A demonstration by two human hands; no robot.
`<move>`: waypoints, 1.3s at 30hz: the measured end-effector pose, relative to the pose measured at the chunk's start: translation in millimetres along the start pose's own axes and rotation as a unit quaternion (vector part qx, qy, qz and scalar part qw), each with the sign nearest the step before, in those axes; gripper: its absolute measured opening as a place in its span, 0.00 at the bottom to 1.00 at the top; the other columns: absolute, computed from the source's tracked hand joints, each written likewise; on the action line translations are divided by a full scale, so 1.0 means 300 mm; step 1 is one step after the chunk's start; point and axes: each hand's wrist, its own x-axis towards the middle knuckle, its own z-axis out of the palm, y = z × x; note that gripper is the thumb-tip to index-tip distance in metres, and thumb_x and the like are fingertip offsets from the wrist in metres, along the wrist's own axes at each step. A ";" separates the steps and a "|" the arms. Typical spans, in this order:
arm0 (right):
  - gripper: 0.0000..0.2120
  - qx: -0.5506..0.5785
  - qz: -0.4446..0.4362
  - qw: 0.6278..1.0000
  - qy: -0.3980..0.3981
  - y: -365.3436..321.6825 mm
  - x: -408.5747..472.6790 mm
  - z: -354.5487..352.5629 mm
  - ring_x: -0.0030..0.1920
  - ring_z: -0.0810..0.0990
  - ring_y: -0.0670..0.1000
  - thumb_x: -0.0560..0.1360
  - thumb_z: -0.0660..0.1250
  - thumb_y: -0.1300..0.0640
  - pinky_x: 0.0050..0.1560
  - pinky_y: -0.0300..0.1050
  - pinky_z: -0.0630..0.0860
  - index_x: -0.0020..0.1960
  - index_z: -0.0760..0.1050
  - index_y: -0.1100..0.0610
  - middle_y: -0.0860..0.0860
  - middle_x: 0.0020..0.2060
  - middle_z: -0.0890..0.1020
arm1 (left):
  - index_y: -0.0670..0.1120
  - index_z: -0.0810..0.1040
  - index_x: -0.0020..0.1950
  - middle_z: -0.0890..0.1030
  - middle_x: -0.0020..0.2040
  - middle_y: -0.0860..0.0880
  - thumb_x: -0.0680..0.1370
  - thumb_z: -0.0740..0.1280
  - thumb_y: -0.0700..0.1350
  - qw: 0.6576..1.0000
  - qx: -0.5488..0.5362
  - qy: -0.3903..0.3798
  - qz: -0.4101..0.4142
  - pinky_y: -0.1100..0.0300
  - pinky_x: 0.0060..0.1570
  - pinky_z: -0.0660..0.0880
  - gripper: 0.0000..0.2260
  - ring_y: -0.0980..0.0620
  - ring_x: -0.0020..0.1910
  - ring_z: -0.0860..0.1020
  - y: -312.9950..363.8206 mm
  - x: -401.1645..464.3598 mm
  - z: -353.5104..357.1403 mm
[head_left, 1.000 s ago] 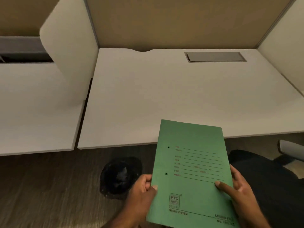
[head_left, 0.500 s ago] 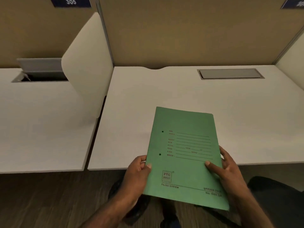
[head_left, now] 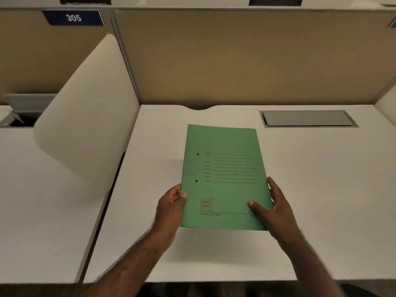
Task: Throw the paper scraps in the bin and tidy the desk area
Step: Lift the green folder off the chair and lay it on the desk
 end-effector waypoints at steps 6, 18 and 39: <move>0.43 -0.029 -0.019 0.999 -0.012 -0.056 0.305 0.000 0.60 0.78 0.30 0.73 0.81 0.55 0.55 0.36 0.78 0.78 0.61 0.34 0.28 0.62 0.76 | 0.56 0.84 0.57 0.88 0.53 0.54 0.84 0.61 0.39 1.000 0.003 0.014 0.006 0.56 0.45 0.83 0.15 0.51 0.52 0.87 0.088 0.248 0.100; 0.40 -0.048 -0.020 0.998 -0.027 -0.059 0.823 0.096 0.54 0.82 0.35 0.73 0.76 0.68 0.52 0.33 0.82 0.79 0.64 0.51 0.47 0.62 0.80 | 0.49 0.85 0.60 0.86 0.57 0.41 0.80 0.65 0.37 0.992 0.115 0.034 0.030 0.40 0.61 0.80 0.13 0.42 0.54 0.85 0.151 0.774 0.188; 0.30 -0.166 0.021 0.985 -0.035 0.041 1.237 0.168 0.57 0.84 0.56 0.67 0.80 0.62 0.59 0.56 0.83 0.66 0.75 0.53 0.52 0.58 0.83 | 0.40 0.85 0.58 0.87 0.54 0.38 0.78 0.70 0.38 0.972 0.215 0.083 0.042 0.45 0.56 0.82 0.10 0.48 0.46 0.81 0.096 1.162 0.292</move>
